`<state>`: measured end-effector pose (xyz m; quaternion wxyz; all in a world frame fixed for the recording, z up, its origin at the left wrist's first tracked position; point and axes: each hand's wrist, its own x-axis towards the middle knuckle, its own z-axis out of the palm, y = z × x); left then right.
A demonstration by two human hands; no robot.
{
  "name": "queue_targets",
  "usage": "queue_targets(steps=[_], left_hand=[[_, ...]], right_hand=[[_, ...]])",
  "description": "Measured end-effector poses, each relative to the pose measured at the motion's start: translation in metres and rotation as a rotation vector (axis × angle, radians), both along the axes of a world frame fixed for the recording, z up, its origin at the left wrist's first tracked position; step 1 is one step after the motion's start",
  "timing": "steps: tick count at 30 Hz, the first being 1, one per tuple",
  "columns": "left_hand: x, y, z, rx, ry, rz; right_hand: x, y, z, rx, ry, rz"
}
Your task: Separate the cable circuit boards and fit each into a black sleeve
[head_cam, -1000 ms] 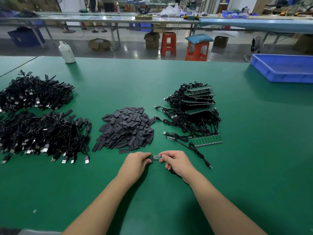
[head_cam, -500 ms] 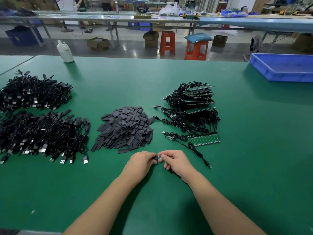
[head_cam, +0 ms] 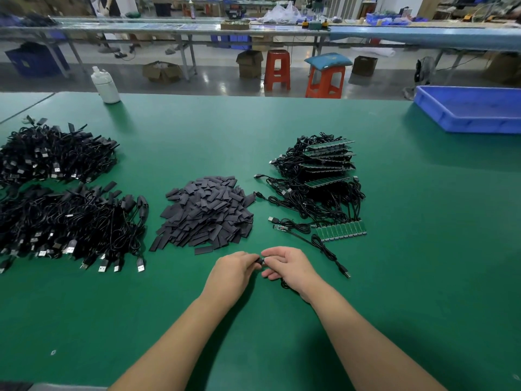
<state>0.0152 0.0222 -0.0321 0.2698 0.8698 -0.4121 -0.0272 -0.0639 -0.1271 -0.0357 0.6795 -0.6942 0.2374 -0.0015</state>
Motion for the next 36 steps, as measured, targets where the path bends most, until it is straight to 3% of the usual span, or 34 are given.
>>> queue_targets(steps=[5,12,14,16,18,20,22,25,27,29,32,33,36], left_hand=[[-0.002,-0.006,0.002,0.117,-0.021,-0.043],[-0.002,-0.014,0.006,0.447,-0.246,-0.119],[0.000,-0.015,0.005,0.440,-0.279,-0.133],[0.001,-0.015,0.001,0.313,-0.276,-0.159],[-0.003,-0.015,0.001,0.032,-0.129,-0.058],[-0.008,-0.018,0.004,-0.241,0.133,0.146],[-0.012,-0.020,0.008,-0.388,0.518,0.280],[-0.024,-0.019,0.011,-0.538,1.167,0.184],[-0.029,-0.015,0.009,-0.542,1.296,0.076],[-0.029,-0.011,0.006,-0.564,1.291,0.066],[-0.022,-0.004,0.008,-0.615,1.254,0.141],[-0.017,0.001,0.011,-0.635,1.237,0.165],[0.016,0.024,0.027,-0.640,1.063,0.309]], right_hand=[[0.001,0.004,0.000,-0.055,0.034,0.019],[-0.002,0.007,0.002,-0.101,0.061,0.041],[-0.002,0.009,0.003,-0.110,0.056,0.047],[-0.001,0.012,0.006,-0.111,0.046,0.041],[0.000,0.015,0.006,-0.070,0.034,-0.022],[0.001,0.015,0.008,0.046,-0.002,-0.137],[0.003,0.012,0.014,0.265,-0.087,-0.257],[0.009,0.009,0.030,0.774,-0.314,-0.417],[0.016,0.011,0.040,0.926,-0.394,-0.465],[0.023,0.014,0.048,0.960,-0.425,-0.474],[0.028,0.017,0.055,0.711,-0.371,-0.401],[0.028,0.015,0.055,0.480,-0.307,-0.353],[0.022,-0.005,0.044,-0.521,-0.018,-0.242]])
